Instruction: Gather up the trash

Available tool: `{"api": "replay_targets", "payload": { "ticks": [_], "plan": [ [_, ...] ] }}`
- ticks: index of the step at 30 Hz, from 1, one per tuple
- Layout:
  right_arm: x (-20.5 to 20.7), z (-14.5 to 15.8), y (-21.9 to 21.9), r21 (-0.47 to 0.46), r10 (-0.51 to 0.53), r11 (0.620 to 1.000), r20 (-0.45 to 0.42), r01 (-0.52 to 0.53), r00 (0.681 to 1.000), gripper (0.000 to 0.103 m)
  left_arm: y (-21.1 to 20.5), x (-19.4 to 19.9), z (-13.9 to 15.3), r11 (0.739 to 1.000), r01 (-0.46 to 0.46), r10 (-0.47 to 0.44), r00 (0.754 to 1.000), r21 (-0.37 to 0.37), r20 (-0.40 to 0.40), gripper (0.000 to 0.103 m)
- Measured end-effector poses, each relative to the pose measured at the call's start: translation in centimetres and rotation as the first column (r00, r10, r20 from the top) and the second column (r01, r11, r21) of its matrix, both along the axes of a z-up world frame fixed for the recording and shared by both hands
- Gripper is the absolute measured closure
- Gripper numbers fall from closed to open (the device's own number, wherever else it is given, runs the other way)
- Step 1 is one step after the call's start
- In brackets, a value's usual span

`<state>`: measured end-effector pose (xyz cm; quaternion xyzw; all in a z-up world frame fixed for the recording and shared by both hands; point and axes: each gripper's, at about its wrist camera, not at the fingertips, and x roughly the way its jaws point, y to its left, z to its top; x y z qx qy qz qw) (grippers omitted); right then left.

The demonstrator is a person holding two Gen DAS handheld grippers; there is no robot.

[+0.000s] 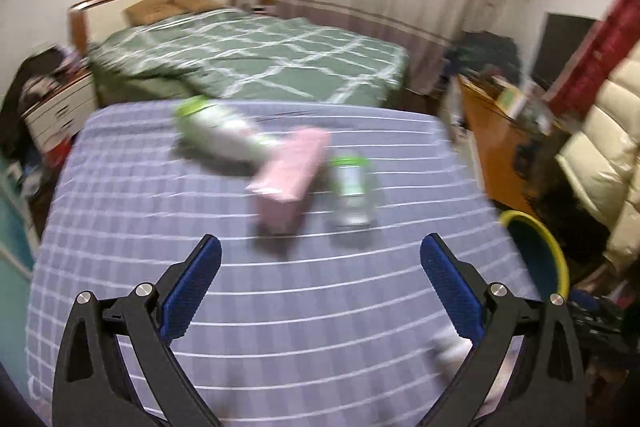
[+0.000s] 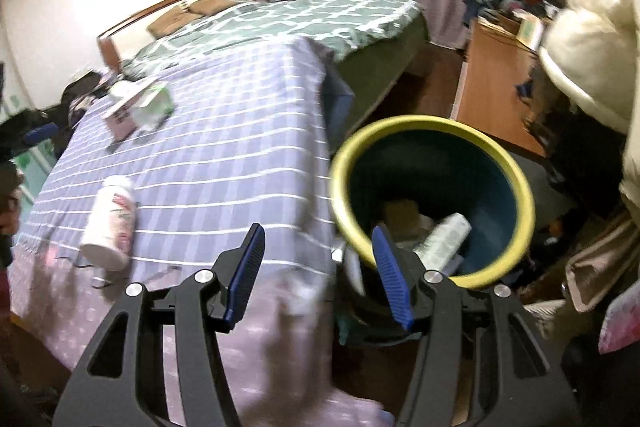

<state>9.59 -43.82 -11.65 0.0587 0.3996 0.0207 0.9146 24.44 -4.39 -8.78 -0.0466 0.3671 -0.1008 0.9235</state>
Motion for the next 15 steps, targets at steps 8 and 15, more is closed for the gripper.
{"api": "replay_targets", "payload": {
  "ticks": [8, 15],
  "plan": [
    [1.3, 1.9, 6.7, 0.003, 0.122, 0.993, 0.023, -0.122, 0.992, 0.049, 8.8, 2.9, -5.3, 0.990, -0.139, 0.139, 0.990, 0.019, -0.013, 0.005],
    [1.8, 2.9, 11.5, 0.065, 0.204, 0.976, 0.047, -0.207, 0.978, 0.049, 11.2, 3.1, -6.7, 0.989, -0.149, 0.148, 0.989, -0.025, -0.028, 0.005]
  ]
}}
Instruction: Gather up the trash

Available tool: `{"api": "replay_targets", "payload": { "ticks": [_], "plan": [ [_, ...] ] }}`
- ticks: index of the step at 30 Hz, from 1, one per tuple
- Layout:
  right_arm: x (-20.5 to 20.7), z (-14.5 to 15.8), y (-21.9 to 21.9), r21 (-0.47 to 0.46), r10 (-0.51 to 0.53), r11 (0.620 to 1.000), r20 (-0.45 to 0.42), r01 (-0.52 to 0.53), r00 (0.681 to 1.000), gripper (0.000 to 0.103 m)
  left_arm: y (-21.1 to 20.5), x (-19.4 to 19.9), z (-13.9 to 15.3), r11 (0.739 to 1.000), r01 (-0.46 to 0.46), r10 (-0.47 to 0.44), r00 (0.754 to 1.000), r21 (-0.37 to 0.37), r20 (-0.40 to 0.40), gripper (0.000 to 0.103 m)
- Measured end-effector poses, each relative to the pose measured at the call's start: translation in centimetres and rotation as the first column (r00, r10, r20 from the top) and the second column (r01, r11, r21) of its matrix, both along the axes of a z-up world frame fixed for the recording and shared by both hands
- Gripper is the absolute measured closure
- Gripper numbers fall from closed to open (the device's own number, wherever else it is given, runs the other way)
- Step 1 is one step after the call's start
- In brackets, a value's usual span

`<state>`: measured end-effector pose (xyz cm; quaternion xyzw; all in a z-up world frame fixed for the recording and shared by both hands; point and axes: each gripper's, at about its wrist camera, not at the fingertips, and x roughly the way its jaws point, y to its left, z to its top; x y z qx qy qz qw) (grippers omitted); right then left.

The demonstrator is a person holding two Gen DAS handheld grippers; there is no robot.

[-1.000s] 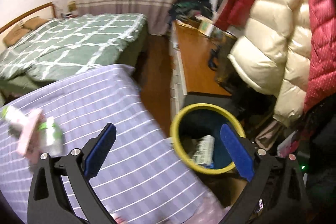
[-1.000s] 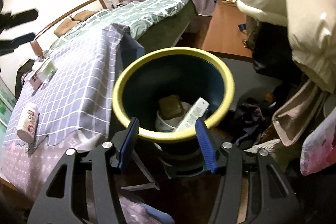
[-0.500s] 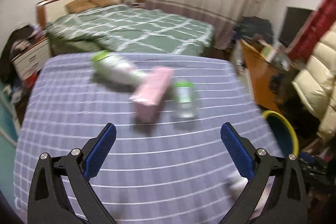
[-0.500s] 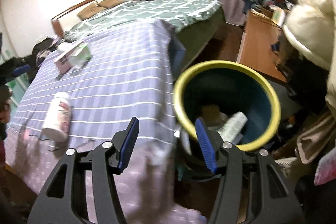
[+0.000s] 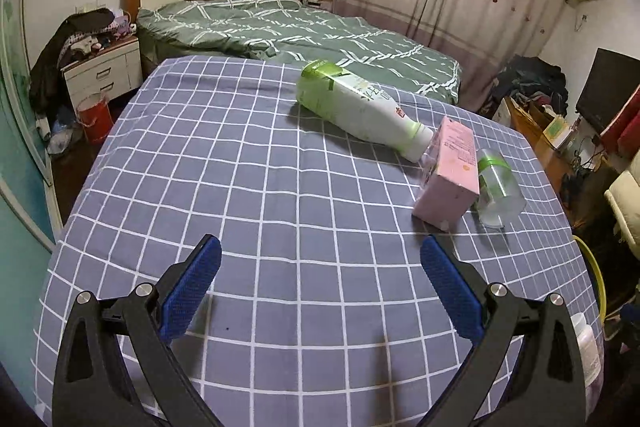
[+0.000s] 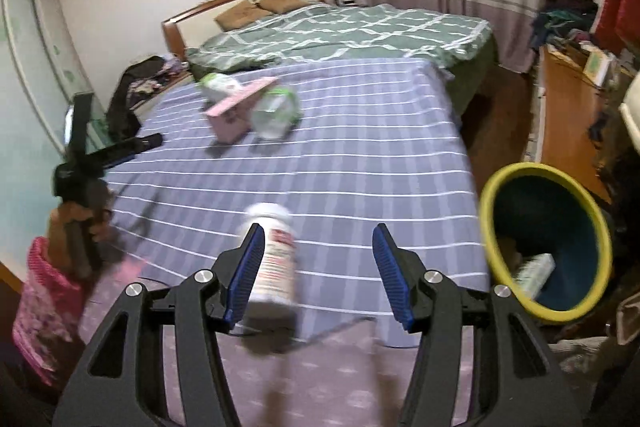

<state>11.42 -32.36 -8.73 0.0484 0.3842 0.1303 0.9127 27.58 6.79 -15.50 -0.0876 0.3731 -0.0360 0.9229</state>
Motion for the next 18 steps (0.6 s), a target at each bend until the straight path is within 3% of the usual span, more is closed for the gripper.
{"api": "replay_targets", "payload": {
  "ticks": [7, 15, 18],
  "plan": [
    [0.9, -2.7, 4.6, -0.038, 0.054, 0.998, -0.057, -0.056, 0.997, 0.049, -0.7, -1.1, 0.7, 1.000, 0.015, -0.015, 1.000, -0.006, 0.023, 0.005],
    [1.1, -4.7, 5.1, -0.046, 0.031, 0.998, -0.093, -0.035, 0.995, 0.049, -1.1, -1.5, 1.1, 0.999, 0.036, -0.035, 0.999, -0.029, 0.034, 0.005],
    [1.3, -4.9, 5.1, -0.070, 0.023, 0.997, -0.097, -0.030, 0.995, 0.058, -1.2, -1.5, 1.1, 0.999, 0.038, -0.037, 0.999, -0.035, 0.032, 0.005]
  ]
}}
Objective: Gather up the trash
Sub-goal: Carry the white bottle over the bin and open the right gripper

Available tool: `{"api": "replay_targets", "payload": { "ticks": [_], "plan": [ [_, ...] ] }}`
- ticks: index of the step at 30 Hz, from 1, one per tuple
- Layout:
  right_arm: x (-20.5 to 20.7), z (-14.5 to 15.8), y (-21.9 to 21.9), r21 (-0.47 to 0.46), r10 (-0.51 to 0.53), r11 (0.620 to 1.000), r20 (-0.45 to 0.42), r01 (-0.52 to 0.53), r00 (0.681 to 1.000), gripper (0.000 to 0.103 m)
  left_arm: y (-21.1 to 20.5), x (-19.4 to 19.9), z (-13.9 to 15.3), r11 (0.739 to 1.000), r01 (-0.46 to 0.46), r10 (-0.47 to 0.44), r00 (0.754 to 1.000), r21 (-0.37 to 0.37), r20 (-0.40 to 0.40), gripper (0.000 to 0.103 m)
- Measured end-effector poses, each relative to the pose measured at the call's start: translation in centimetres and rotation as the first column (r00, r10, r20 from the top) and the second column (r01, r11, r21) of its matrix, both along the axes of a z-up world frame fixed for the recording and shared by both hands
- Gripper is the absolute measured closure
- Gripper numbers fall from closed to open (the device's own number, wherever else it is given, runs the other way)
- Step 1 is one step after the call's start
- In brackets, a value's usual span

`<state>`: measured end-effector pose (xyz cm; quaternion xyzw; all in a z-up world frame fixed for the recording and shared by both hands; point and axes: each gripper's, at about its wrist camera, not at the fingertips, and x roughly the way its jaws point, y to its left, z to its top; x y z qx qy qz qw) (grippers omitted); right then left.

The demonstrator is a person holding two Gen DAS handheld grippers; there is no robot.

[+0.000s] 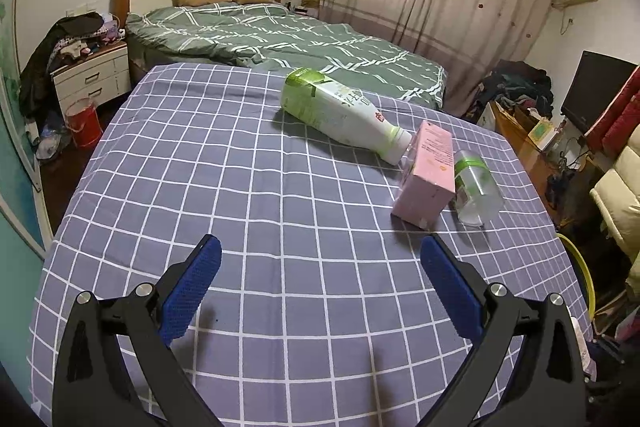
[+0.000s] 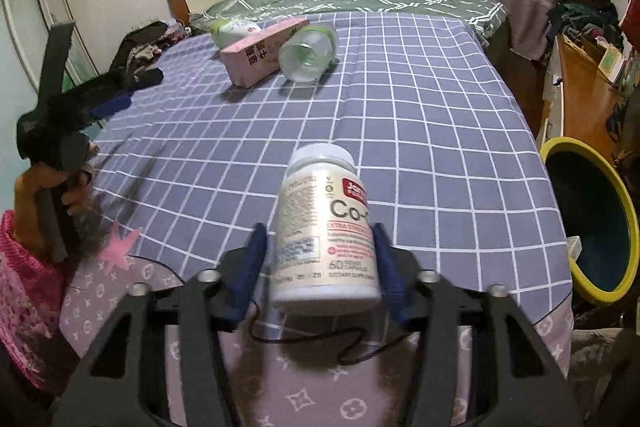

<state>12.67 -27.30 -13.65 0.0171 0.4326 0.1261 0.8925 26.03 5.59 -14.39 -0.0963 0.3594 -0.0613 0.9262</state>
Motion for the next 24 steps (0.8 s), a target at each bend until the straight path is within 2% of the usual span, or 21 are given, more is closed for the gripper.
{"api": "replay_targets", "payload": {
  "ticks": [9, 15, 20, 24],
  "plan": [
    [0.0, 1.3, -2.9, 0.038, -0.059, 0.998, 0.036, 0.058, 0.998, 0.058, -0.3, 0.1, -0.1, 1.000, 0.008, -0.008, 1.000, 0.005, -0.001, 0.005],
    [0.5, 2.2, -7.6, 0.052, -0.180, 0.983, 0.066, 0.177, 0.981, 0.058, -0.4, 0.1, -0.2, 1.000, 0.012, -0.012, 1.000, 0.006, -0.001, 0.005],
    [1.6, 2.4, -14.0, 0.024, -0.358, 0.934, 0.093, 0.357, 0.929, 0.058, -0.6, 0.1, -0.3, 1.000, 0.022, -0.022, 1.000, 0.005, -0.005, 0.005],
    [3.3, 0.9, -18.7, -0.022, -0.476, 0.878, 0.061, 0.478, 0.877, 0.058, -1.0, 0.0, -0.3, 0.999, 0.036, -0.036, 0.999, 0.011, -0.003, 0.005]
  ]
}}
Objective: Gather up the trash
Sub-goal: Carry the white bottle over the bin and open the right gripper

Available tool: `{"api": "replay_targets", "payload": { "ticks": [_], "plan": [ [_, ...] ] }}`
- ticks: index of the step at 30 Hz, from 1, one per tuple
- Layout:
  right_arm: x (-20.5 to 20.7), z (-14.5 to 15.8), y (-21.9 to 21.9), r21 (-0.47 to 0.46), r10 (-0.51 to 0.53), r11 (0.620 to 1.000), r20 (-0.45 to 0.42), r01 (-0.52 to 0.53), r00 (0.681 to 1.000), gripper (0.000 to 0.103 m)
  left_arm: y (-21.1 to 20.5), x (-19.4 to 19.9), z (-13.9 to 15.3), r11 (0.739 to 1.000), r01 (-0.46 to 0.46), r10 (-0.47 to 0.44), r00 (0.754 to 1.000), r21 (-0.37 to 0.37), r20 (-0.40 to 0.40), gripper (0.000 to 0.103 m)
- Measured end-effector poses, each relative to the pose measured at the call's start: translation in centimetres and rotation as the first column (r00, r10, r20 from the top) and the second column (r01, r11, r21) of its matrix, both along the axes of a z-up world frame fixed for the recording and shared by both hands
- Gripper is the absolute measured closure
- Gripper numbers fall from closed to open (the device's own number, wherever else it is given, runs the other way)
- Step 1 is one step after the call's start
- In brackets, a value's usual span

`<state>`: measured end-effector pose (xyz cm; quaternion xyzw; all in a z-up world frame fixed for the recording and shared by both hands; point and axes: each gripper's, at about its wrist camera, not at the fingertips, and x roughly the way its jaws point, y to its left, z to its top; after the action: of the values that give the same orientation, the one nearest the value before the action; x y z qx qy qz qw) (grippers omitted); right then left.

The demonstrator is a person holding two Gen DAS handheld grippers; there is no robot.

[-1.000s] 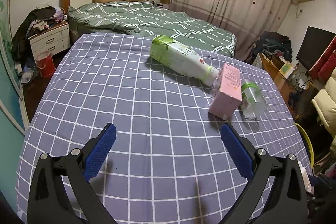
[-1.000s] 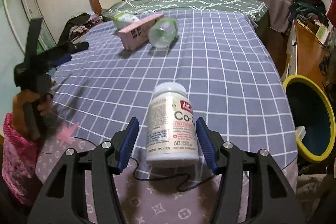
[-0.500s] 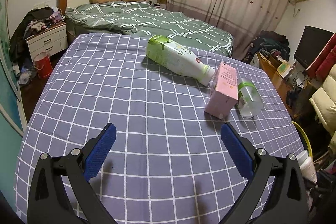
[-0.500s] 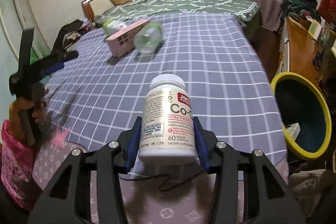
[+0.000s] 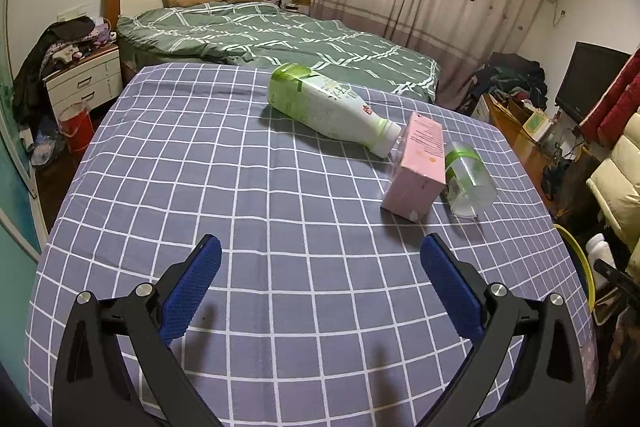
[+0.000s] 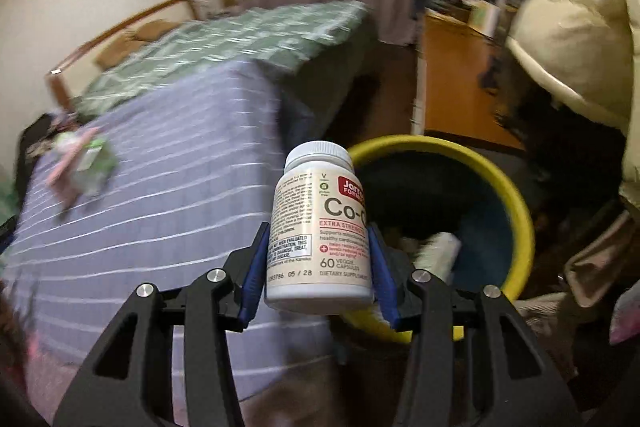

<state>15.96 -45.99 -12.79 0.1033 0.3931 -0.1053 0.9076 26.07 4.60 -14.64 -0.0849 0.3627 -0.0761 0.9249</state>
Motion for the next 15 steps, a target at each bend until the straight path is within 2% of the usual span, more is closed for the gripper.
{"api": "replay_targets", "payload": {
  "ticks": [4, 8, 15],
  "plan": [
    [2.0, -2.9, -2.9, -0.013, -0.071, 0.997, -0.080, 0.070, 0.994, 0.058, -0.3, 0.1, -0.1, 1.000, 0.009, -0.009, 1.000, 0.006, -0.005, 0.005],
    [2.9, -4.5, -4.4, -0.005, -0.111, 0.994, -0.113, 0.111, 0.987, 0.057, -0.3, 0.3, -0.3, 1.000, 0.012, -0.012, 1.000, 0.005, -0.014, 0.005],
    [2.8, -3.2, -3.8, 0.010, -0.122, 0.992, -0.069, 0.123, 0.990, 0.056, -0.7, 0.5, -0.5, 1.000, 0.028, -0.028, 0.999, 0.011, -0.023, 0.005]
  ]
}}
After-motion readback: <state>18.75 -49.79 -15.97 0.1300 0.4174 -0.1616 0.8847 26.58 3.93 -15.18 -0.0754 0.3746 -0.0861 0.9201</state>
